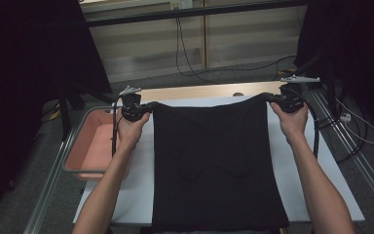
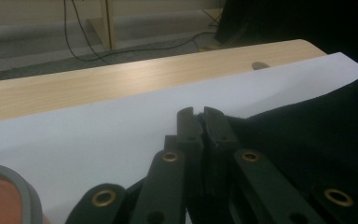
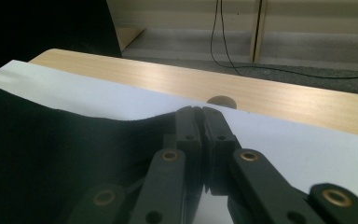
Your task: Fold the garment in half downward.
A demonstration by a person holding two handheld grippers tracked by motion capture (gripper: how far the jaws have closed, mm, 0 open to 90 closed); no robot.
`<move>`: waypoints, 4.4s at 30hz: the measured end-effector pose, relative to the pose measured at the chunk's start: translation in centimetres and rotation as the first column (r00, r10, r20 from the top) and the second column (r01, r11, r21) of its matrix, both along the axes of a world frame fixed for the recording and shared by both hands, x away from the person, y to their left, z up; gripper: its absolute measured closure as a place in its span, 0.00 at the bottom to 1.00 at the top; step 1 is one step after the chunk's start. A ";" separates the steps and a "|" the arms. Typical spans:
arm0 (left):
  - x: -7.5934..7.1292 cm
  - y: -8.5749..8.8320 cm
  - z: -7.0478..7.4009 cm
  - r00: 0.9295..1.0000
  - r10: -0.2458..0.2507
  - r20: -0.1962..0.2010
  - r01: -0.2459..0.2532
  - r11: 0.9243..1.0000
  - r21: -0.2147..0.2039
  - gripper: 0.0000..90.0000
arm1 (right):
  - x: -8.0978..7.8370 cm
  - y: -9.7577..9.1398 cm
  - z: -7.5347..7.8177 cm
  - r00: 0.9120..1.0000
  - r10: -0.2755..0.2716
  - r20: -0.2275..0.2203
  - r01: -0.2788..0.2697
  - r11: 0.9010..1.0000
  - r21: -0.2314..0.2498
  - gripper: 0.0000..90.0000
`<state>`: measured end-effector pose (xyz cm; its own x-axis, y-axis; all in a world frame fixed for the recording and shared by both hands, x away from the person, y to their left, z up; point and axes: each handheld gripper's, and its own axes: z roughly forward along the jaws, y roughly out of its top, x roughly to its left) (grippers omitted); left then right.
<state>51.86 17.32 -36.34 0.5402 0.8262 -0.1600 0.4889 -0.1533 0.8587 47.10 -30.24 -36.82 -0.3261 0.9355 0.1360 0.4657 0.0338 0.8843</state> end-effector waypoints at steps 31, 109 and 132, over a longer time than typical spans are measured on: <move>0.3 -0.5 -0.4 0.999 0.051 0.000 -0.051 0.998 0.044 0.60 | 0.5 0.3 0.2 0.996 -0.086 0.013 0.087 0.993 -0.086 0.63; -12.2 -5.6 -7.6 0.921 -0.372 -0.115 0.382 0.919 0.091 0.98 | -10.9 7.2 -7.7 0.917 0.361 -0.166 -0.382 0.917 -0.117 0.98; -13.6 -4.5 -2.4 0.924 -0.381 -0.005 0.381 0.924 0.016 0.99 | -12.2 5.9 -2.9 0.935 0.353 -0.031 -0.354 0.931 -0.084 0.98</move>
<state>38.26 12.80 -38.78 0.8147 0.5603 -0.1494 0.3924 -0.3429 0.8535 34.90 -24.31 -39.70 -0.6364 0.7685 0.0666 0.4227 0.2752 0.8635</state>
